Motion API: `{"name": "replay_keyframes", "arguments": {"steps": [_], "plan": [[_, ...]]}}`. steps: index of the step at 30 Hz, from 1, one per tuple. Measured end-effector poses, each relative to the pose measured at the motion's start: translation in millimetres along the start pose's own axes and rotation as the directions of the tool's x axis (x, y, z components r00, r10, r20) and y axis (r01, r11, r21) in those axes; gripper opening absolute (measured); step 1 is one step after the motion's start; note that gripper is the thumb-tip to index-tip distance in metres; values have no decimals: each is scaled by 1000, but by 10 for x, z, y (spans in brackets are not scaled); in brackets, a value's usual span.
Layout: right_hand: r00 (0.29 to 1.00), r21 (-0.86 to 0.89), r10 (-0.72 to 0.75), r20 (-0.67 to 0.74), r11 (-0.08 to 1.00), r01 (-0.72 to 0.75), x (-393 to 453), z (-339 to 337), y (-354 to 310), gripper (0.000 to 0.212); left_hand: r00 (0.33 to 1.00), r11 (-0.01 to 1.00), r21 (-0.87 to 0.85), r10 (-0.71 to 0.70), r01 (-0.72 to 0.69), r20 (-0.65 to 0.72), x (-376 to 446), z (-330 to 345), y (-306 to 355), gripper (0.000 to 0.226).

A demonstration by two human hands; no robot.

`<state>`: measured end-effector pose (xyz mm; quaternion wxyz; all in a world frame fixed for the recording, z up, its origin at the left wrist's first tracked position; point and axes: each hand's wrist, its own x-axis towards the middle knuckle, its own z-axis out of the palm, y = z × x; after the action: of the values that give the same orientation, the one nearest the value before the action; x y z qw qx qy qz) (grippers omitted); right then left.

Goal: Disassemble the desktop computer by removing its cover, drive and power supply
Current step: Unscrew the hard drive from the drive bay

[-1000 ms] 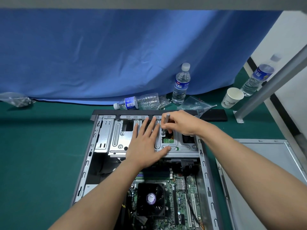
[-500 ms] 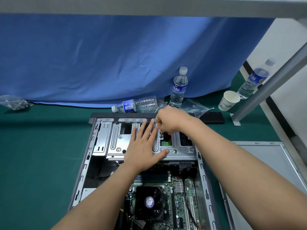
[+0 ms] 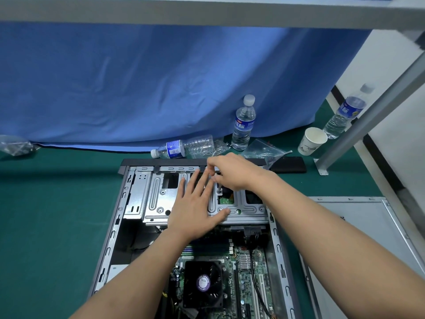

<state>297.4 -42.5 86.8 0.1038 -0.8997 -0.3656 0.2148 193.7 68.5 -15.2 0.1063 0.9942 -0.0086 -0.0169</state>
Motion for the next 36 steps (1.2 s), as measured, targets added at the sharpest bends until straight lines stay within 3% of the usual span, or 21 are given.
{"name": "replay_keyframes", "arguments": {"steps": [5,7,10,12,16,22,24,29,36], "plan": [[998,0,3,65,1000,-3,2,-27,3,6,1000,1000,4,3,-3,-2,-1,1,-3,93],[999,-23,37,10,999,-36,-6,8,-6,1,1000,1000,13,2,-2,-2,1,4,-3,93],[988,-96,75,-137,991,-89,-26,104,-41,17,1000,1000,16,3,-2,-7,2,6,2,95],[981,-138,59,-186,987,-85,-21,156,-67,16,1000,1000,13,2,-2,-7,-2,6,4,95],[990,-111,0,-143,994,-16,-15,139,-67,22,1000,1000,8,0,0,-6,-5,5,1,93],[999,38,-48,-20,998,49,-52,14,81,14,1000,1000,8,-2,2,7,2,5,-7,94],[999,8,-4,-50,1000,4,-47,52,69,7,1000,1000,9,-3,3,4,2,3,-7,93],[979,-36,101,-179,993,-109,-12,153,76,18,1000,1000,15,-7,7,8,1,-7,-5,94],[998,64,-60,-21,996,61,-43,62,139,16,1000,1000,7,-4,4,19,8,-2,-9,93]]}}
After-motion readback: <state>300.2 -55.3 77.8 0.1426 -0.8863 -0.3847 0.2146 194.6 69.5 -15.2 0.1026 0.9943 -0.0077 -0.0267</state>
